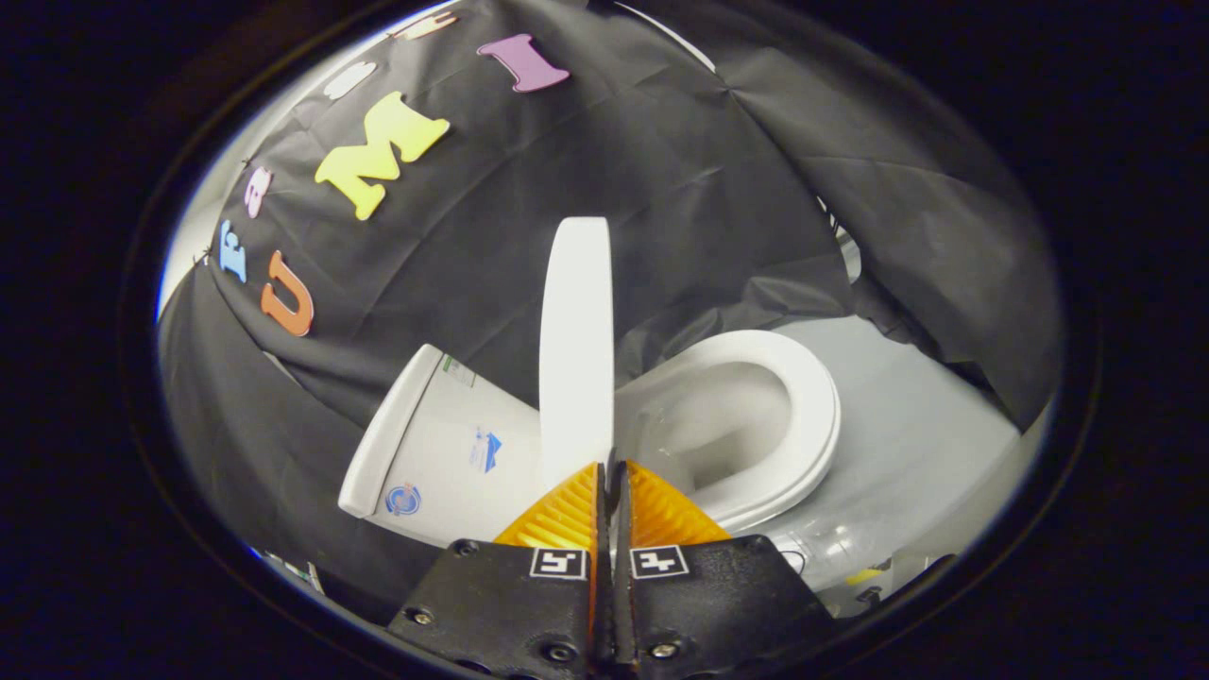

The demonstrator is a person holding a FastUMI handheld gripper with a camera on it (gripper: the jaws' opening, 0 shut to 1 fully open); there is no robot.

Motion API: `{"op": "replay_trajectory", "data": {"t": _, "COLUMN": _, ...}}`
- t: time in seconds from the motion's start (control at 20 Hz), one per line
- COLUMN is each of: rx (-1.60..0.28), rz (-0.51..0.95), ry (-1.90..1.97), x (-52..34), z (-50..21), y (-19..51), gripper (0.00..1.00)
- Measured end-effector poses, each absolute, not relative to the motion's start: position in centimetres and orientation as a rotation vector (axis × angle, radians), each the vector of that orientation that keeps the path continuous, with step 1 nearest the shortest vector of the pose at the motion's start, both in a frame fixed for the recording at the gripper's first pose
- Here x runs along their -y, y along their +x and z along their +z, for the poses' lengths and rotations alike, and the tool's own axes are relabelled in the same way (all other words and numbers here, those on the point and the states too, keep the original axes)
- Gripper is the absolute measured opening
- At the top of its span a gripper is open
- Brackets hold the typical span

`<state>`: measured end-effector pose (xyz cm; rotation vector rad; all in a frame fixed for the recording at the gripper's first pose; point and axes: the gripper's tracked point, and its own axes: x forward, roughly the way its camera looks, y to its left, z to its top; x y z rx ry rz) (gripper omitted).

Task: Open the toilet lid.

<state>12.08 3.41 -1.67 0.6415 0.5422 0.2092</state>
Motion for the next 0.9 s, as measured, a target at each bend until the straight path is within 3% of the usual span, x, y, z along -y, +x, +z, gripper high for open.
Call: {"op": "replay_trajectory", "data": {"t": 0.9, "rx": -0.468, "rz": 0.244, "ry": 0.39, "x": -12.2, "z": 3.2, "y": 10.8, "gripper": 0.06}}
